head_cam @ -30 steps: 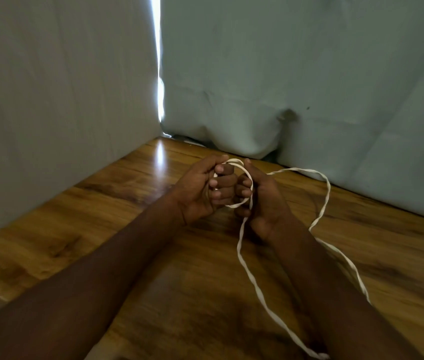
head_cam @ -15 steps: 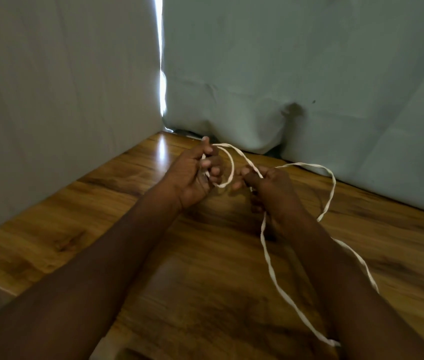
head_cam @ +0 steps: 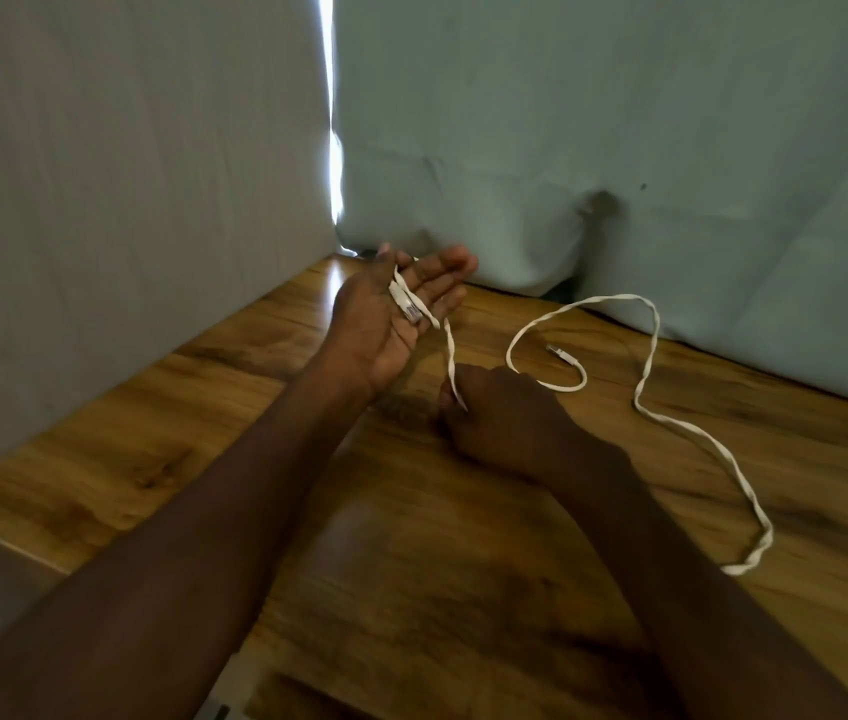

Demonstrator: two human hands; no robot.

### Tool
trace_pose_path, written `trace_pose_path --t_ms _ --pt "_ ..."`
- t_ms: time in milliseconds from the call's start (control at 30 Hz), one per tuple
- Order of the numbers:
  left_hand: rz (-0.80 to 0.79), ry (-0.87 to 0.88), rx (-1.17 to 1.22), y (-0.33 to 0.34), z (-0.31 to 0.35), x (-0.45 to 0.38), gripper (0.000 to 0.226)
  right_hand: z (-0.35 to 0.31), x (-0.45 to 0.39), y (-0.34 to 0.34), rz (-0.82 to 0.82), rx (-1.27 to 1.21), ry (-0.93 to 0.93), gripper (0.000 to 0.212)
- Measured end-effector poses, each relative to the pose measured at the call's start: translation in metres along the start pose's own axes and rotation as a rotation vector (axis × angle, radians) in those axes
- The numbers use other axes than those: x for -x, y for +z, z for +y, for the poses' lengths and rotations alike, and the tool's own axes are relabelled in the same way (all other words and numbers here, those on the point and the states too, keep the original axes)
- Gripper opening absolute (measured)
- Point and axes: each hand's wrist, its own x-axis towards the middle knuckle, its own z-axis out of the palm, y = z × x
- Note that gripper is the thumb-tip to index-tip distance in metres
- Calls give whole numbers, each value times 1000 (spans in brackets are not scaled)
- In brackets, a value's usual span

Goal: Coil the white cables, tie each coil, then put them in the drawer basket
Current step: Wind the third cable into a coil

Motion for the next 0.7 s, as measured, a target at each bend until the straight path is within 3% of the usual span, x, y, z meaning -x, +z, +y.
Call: trace_pose_path --t_ms 100,200,300,433,600,700 --pt "-12 81 -571 6 -13 3 32 -6 3 1 -14 -27 -121 23" --pt "-115 111 -985 -2 -21 7 34 -9 4 -5 -12 -121 -268 22" --pt "-165 165 -1218 -10 -18 10 38 -1 8 -23 31 -268 -299 23" --pt "-229 -75 -968 2 -16 21 49 22 18 -41 310 -473 -305 18" --pt "-311 -223 -803 3 -18 21 40 35 7 -35 584 -274 -264 20" --pt "-367 -342 -606 5 -14 18 42 51 1 -30 724 -241 -148 32"
